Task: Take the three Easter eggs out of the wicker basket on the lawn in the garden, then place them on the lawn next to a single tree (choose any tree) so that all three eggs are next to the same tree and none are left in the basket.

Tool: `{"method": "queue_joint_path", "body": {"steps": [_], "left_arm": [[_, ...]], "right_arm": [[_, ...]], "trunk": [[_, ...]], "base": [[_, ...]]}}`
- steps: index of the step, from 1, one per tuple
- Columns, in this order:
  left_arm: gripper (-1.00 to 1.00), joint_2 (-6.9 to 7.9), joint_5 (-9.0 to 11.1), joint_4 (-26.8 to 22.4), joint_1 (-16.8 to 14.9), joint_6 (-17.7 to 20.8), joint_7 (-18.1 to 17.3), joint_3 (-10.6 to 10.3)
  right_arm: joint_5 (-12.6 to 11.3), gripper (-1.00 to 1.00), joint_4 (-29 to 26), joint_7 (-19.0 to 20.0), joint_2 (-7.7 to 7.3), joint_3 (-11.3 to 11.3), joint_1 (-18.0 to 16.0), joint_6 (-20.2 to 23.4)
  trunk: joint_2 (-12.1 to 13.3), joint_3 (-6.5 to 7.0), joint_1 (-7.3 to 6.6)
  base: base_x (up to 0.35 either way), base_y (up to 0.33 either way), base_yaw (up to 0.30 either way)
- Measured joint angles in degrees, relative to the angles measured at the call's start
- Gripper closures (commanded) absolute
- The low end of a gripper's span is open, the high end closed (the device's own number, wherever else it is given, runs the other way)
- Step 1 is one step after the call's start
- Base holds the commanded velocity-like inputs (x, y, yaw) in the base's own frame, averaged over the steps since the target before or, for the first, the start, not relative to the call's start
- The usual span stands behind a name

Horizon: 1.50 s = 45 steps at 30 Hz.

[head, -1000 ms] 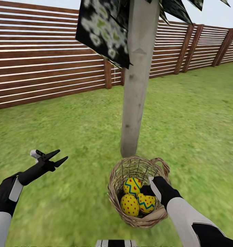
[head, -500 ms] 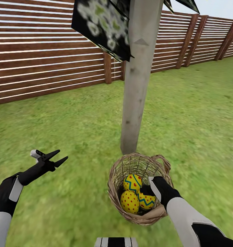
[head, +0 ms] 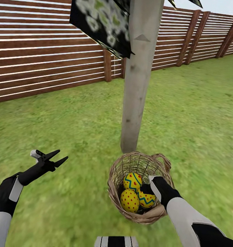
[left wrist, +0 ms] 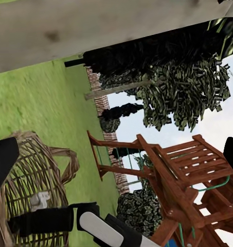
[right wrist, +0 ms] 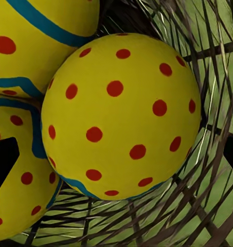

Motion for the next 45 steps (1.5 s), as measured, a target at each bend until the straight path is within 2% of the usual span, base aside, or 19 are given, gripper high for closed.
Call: {"method": "queue_joint_path", "body": {"steps": [2, 8, 18, 22, 45], "left_arm": [[-1.00, 0.01, 0.00, 0.04, 0.00, 0.00, 0.00, 0.00], [-1.00, -0.01, -0.01, 0.02, 0.00, 0.00, 0.00, 0.00], [-1.00, -0.01, 0.00, 0.02, 0.00, 0.00, 0.00, 0.00], [-1.00, 0.00, -0.01, 0.01, 0.00, 0.00, 0.00, 0.00], [-1.00, -0.01, 0.00, 0.05, 0.00, -0.02, 0.03, 0.00]], "right_arm": [[-0.04, -1.00, 0.13, -0.02, -0.02, 0.00, 0.00, 0.00], [-0.01, -1.00, 0.21, -0.11, -0.04, 0.01, 0.00, -0.04], [0.07, -1.00, -0.04, -0.14, -0.04, 0.00, 0.00, -0.09], [0.07, -1.00, -0.07, -0.11, -0.04, 0.00, 0.00, -0.09], [0.15, -1.00, -0.49, 0.31, -0.11, -0.01, -0.02, -0.16]], "trunk": [[0.00, 0.00, 0.00], [-0.08, -1.32, 0.16], [-0.08, -1.33, 0.15], [-0.13, -2.21, 0.26], [-0.13, -2.22, 0.26]], "base": [[0.000, 0.000, 0.000], [0.000, 0.000, 0.000], [0.000, 0.000, 0.000], [0.000, 0.000, 0.000], [0.000, 0.000, 0.000]]}}
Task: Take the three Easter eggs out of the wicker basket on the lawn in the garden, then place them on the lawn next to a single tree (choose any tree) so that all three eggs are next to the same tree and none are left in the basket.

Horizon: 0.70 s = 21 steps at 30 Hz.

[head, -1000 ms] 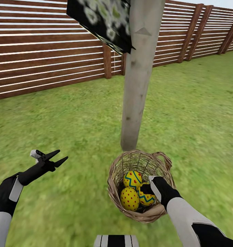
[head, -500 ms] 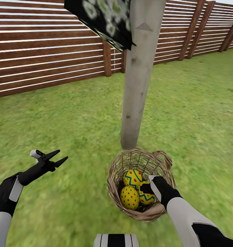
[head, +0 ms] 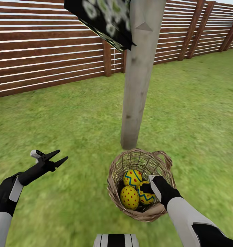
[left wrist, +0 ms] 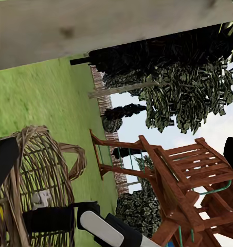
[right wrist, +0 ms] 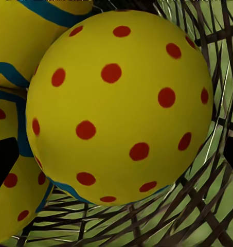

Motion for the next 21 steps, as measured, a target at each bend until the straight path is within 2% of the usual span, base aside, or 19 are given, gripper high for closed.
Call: {"method": "queue_joint_path", "body": {"steps": [9, 21], "left_arm": [[-1.00, 0.00, -0.01, -0.02, 0.00, 0.01, 0.03, -0.04], [-1.00, 0.00, 0.00, 0.00, 0.00, 0.00, 0.00, -0.05]], "right_arm": [[-0.07, -1.00, -0.08, -0.10, 0.03, -0.01, -0.07, -0.01], [0.00, -1.00, -0.83, -0.01, 0.16, -0.02, -0.07, -0.02]], "trunk": [[-0.05, -0.88, 0.11], [-0.08, -1.33, 0.15]], "base": [[0.000, 0.000, 0.000], [0.000, 0.000, 0.000]]}}
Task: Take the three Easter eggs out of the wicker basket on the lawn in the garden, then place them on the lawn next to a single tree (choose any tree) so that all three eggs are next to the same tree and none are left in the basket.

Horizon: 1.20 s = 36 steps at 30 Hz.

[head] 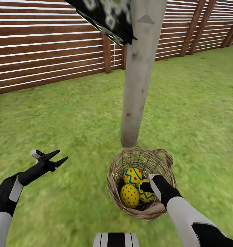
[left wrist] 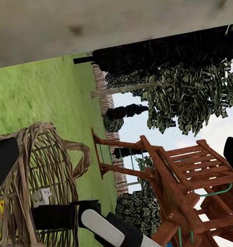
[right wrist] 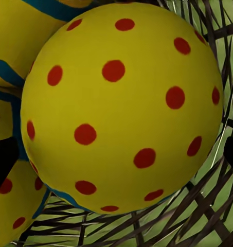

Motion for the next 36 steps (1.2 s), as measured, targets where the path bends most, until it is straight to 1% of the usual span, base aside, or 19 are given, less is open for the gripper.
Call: {"method": "queue_joint_path", "body": {"steps": [4, 6, 8, 11, 20, 28, 29, 33, 36], "left_arm": [[-1.00, 0.00, 0.00, 0.00, 0.00, 0.01, 0.02, 0.02], [-1.00, 0.00, -0.01, 0.00, 0.00, 0.00, 0.03, -0.01], [-1.00, 0.00, 0.00, 0.00, 0.00, -0.01, 0.04, 0.01], [-1.00, 0.00, -0.01, 0.00, 0.00, -0.02, 0.05, 0.04], [-1.00, 0.00, 0.00, 0.00, 0.00, -0.03, 0.05, 0.05], [-1.00, 0.00, -0.01, -0.08, 0.00, -0.08, 0.00, 0.05], [-1.00, 0.00, 0.00, -0.06, 0.00, -0.08, -0.02, 0.05], [-1.00, 0.00, -0.01, -0.03, 0.00, -0.08, -0.04, 0.03], [-1.00, 0.00, -0.01, -0.08, 0.00, -0.08, -0.04, 0.05]], "right_arm": [[0.00, -1.00, -0.08, 0.01, 0.00, 0.00, 0.00, 0.00], [0.00, -1.00, -0.31, 0.00, 0.00, -0.01, 0.00, 0.00], [0.01, -1.00, -0.62, -0.01, -0.04, -0.02, 0.00, 0.00], [0.00, -1.00, -0.80, -0.02, -0.08, -0.02, 0.00, 0.00], [-0.04, -1.00, -0.83, -0.10, -0.12, -0.02, 0.00, -0.01], [-0.58, -1.00, -0.87, 0.09, -0.07, -0.07, -0.01, -0.06], [-0.57, 1.00, -0.87, 0.09, -0.07, -0.06, -0.01, -0.06], [-0.72, 1.00, -0.89, 0.15, -0.07, -0.05, -0.04, -0.07], [-0.65, 1.00, -1.62, 0.28, -0.07, -0.06, -0.05, -0.03]], "trunk": [[0.00, 0.00, 0.00], [-0.02, -0.44, 0.06], [-0.03, -0.44, 0.05], [-0.06, -1.10, 0.13], [-0.08, -1.33, 0.15], [-0.13, -2.21, 0.26], [-0.14, -2.21, 0.25], [-0.15, -2.43, 0.27], [-0.19, -2.87, 0.31]], "base": [[0.000, 0.000, 0.000], [0.000, 0.000, 0.000], [0.000, 0.000, 0.000], [0.000, 0.000, 0.000], [0.000, 0.000, 0.000], [0.000, 0.000, 0.000], [0.000, 0.000, 0.000], [0.000, 0.000, 0.000], [0.000, 0.000, 0.000]]}}
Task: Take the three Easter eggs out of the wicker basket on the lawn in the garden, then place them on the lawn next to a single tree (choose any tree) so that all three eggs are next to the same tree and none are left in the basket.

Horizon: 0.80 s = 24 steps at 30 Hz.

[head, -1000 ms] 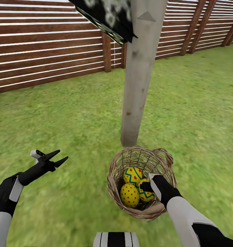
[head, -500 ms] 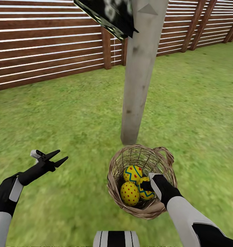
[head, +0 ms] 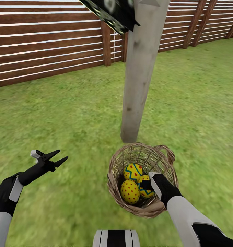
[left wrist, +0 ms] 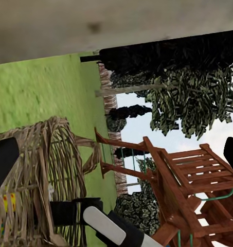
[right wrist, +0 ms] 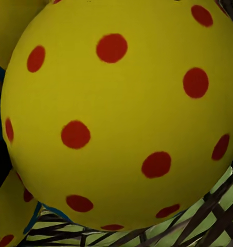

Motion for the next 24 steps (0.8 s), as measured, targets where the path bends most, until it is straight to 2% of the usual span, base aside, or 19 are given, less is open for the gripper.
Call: {"method": "queue_joint_path", "body": {"steps": [5, 11, 24], "left_arm": [[-1.00, 0.00, 0.01, 0.06, 0.00, 0.00, 0.00, 0.00], [-1.00, 0.00, 0.00, 0.07, -0.01, 0.01, 0.08, -0.05], [-1.00, -0.07, -0.07, -0.01, 0.00, 0.01, 0.17, -0.26]], "right_arm": [[0.01, 1.00, -0.52, 0.00, 0.01, 0.01, 0.00, 0.00], [0.06, 1.00, 0.72, -0.08, 0.00, -0.01, 0.02, -0.03], [0.59, 1.00, 0.78, -0.20, -0.02, 0.03, 0.05, 0.11]], "trunk": [[-0.02, -0.23, 0.02], [0.04, 0.43, -0.03], [0.21, 3.30, -0.36]], "base": [[0.000, 0.000, 0.000], [0.000, 0.000, 0.000], [0.000, 0.000, 0.000]]}}
